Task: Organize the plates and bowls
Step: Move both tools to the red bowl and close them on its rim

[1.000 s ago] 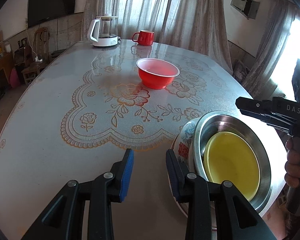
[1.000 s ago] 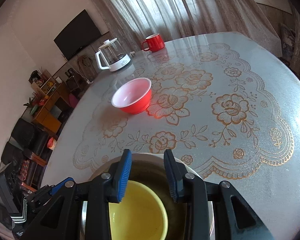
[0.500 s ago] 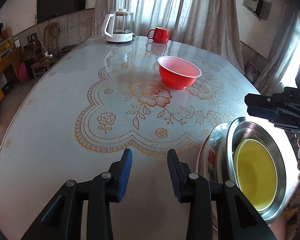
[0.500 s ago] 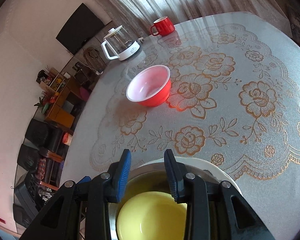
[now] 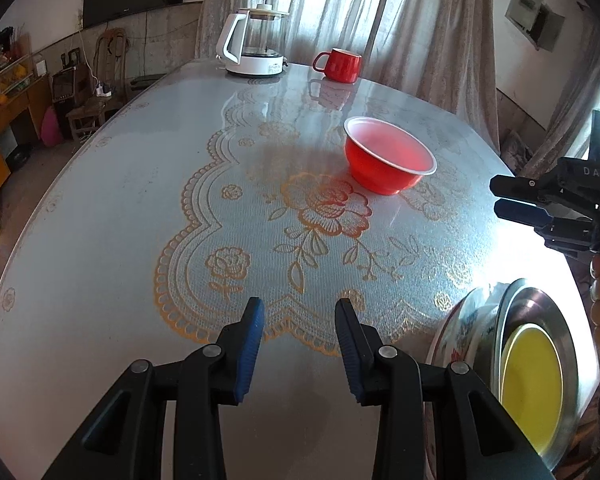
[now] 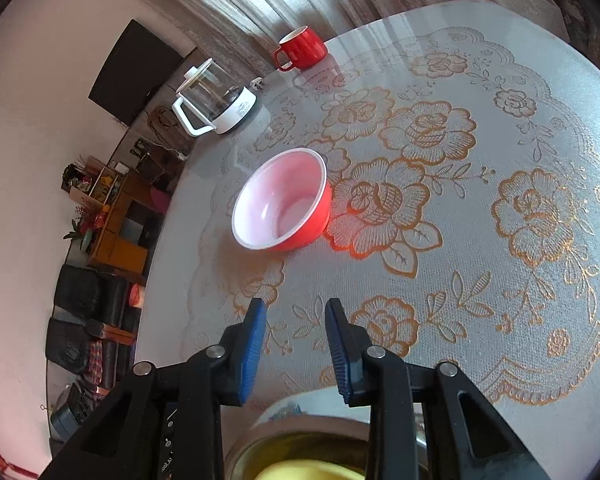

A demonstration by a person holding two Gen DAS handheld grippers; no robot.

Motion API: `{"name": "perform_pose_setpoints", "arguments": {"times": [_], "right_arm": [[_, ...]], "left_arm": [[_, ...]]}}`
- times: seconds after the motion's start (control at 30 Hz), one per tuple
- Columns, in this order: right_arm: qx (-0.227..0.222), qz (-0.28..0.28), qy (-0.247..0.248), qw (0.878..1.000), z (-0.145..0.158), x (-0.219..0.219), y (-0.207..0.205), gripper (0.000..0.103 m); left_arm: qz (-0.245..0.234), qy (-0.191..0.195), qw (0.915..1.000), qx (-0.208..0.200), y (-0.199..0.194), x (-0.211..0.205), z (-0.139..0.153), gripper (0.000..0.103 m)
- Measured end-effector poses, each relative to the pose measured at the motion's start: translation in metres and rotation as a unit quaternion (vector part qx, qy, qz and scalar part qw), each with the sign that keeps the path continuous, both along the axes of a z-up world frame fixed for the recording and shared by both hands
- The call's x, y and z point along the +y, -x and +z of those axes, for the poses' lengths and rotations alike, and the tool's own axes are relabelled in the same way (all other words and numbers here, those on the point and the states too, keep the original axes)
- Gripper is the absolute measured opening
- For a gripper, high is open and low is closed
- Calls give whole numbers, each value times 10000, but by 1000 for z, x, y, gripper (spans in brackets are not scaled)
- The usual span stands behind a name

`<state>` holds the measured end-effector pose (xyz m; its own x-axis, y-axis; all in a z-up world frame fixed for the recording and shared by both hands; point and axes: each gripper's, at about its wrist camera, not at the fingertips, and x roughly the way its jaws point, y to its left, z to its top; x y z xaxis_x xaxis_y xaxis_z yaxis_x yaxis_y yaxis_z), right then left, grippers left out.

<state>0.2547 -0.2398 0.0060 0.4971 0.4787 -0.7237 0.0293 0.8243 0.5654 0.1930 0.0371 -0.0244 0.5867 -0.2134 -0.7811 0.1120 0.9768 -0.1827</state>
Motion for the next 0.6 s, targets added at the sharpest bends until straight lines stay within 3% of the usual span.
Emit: {"name": "perform_pose_setpoints", "arguments": {"times": [0.2,0.43,0.6], "right_arm": [[33,-212,114,9997,-6,4,-36,20],[149,-491,-89,9986,-18,1,-68,22],[229,-526,27,9984,-25,3,-87,22]], "left_arm": [[-51,251,9997,-57,-36,-2,10,37],[14,524,9986,-40,-87,-12,14,37],[113,787,9968,-11,-119,-19,16,37]]}}
